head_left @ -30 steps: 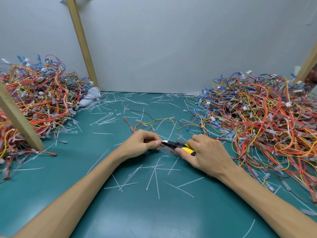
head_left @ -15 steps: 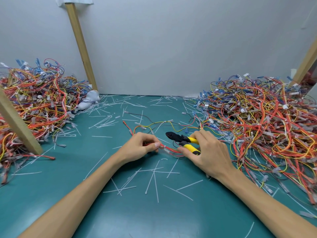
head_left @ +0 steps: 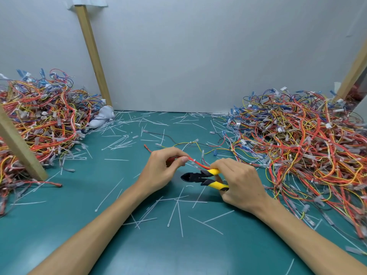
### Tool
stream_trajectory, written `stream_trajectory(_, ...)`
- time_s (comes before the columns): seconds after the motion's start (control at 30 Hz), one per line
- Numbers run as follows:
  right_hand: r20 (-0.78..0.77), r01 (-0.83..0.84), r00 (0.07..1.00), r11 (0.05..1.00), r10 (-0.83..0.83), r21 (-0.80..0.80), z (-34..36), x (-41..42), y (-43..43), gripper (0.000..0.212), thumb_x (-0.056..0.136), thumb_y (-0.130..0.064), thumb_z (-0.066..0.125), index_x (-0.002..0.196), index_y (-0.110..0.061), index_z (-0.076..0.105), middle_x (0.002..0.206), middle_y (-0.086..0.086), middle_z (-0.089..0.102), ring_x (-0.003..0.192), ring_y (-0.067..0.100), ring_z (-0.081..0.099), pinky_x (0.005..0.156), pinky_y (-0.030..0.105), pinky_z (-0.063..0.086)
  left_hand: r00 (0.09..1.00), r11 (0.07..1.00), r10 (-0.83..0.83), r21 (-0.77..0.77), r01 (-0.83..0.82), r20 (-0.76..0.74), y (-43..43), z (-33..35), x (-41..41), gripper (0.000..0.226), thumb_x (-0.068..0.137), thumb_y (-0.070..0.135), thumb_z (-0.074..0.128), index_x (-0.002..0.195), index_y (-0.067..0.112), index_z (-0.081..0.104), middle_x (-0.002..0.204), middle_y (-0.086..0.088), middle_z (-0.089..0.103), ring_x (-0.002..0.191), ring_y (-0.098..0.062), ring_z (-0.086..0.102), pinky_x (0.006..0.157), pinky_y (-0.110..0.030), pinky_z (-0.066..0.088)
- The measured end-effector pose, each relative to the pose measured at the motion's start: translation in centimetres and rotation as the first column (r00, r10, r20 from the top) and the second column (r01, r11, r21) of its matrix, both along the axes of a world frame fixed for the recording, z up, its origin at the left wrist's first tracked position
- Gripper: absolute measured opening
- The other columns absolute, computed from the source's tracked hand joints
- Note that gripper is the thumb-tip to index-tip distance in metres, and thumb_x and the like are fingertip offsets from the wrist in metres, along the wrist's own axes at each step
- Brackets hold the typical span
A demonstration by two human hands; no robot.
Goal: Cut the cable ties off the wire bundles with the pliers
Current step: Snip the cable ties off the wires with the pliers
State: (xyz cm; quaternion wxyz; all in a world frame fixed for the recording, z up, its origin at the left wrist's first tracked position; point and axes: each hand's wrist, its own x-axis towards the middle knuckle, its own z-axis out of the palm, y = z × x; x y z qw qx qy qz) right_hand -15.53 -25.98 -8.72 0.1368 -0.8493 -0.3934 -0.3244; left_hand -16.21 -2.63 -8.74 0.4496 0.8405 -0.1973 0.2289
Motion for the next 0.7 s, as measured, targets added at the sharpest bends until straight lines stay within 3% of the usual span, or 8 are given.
stream_trajectory(0.07,0.02,-0.006,1.0,1.0,0.006,0.003,0.2,0.1,-0.3,0.031,0.058,-0.007,0.062,0.089,-0.012,0.065,0.077,-0.001,0.061,0.066,0.026,0.058,0.051,0.035,0.047,0.999,0.997,-0.027,0.071,0.025,0.024,0.2,0.0,0.2,0.007,0.09,0.018,0.067,0.095,0.019,0.072,0.084,0.011,0.067,0.073,-0.01,0.061,0.066,-0.022,0.047)
stream_trajectory(0.13,0.036,-0.011,0.999,1.0,0.011,0.0,0.5,0.1,-0.4,0.036,0.053,-0.005,0.06,0.088,-0.011,0.065,0.077,-0.001,0.06,0.066,0.026,0.058,0.05,0.035,0.047,0.999,0.98,-0.038,0.194,0.035,0.01,0.9,0.0,0.4,0.019,0.087,0.025,0.07,0.106,0.024,0.067,0.097,0.014,0.062,0.071,-0.01,0.057,0.067,-0.021,0.047)
stream_trajectory(0.23,0.054,-0.012,0.998,1.0,0.013,-0.015,0.7,0.2,-0.5,0.039,0.049,-0.003,0.062,0.087,-0.011,0.065,0.077,-0.001,0.06,0.066,0.026,0.058,0.05,0.035,0.046,1.0,0.952,-0.024,0.304,0.024,-0.002,1.7,0.0,0.6,0.048,0.087,0.009,0.068,0.127,0.03,0.054,0.115,0.013,0.05,0.081,-0.002,0.056,0.079,-0.015,0.046)
stream_trajectory(0.33,0.058,-0.051,0.997,0.999,0.052,-0.01,1.0,0.1,-0.8,0.035,0.051,-0.006,0.059,0.085,-0.011,0.066,0.075,-0.001,0.06,0.064,0.026,0.057,0.048,0.034,0.045,0.989,0.912,0.093,0.388,-0.13,0.113,2.1,0.2,0.8,0.062,0.082,-0.006,0.06,0.133,0.027,0.05,0.122,0.005,0.047,0.098,-0.008,0.054,0.091,-0.026,0.043)
stream_trajectory(0.43,0.066,-0.136,0.989,0.99,0.134,0.034,1.2,-0.1,-1.0,0.028,0.056,-0.013,0.052,0.08,-0.008,0.067,0.069,0.001,0.057,0.059,0.026,0.051,0.047,0.031,0.041,0.941,0.815,0.209,0.484,-0.317,0.264,2.9,0.9,0.9,0.065,0.071,-0.005,0.062,0.13,0.022,0.054,0.12,-0.001,0.053,0.105,-0.023,0.053,0.088,-0.033,0.037)
stream_trajectory(0.57,0.084,-0.19,0.979,0.981,0.187,0.029,1.1,-0.1,-0.8,0.024,0.054,-0.008,0.066,0.078,-0.009,0.066,0.067,0.001,0.054,0.057,0.023,0.044,0.047,0.031,0.038,0.906,0.742,0.234,0.537,-0.401,0.354,3.1,1.8,0.6,0.062,0.069,-0.003,0.064,0.129,0.015,0.057,0.118,-0.006,0.058,0.097,-0.027,0.059,0.085,-0.036,0.041)
stream_trajectory(0.7,0.116,-0.209,0.971,0.978,0.209,-0.017,0.9,0.0,-0.5,0.019,0.061,-0.009,0.061,0.079,-0.01,0.066,0.067,0.0,0.054,0.056,0.023,0.045,0.047,0.032,0.04,0.8,0.73,0.312,0.41,-0.547,0.513,3.1,2.6,0.4,0.051,0.076,-0.006,0.062,0.125,0.009,0.06,0.113,-0.01,0.062,0.079,-0.032,0.059,0.075,-0.04,0.049)
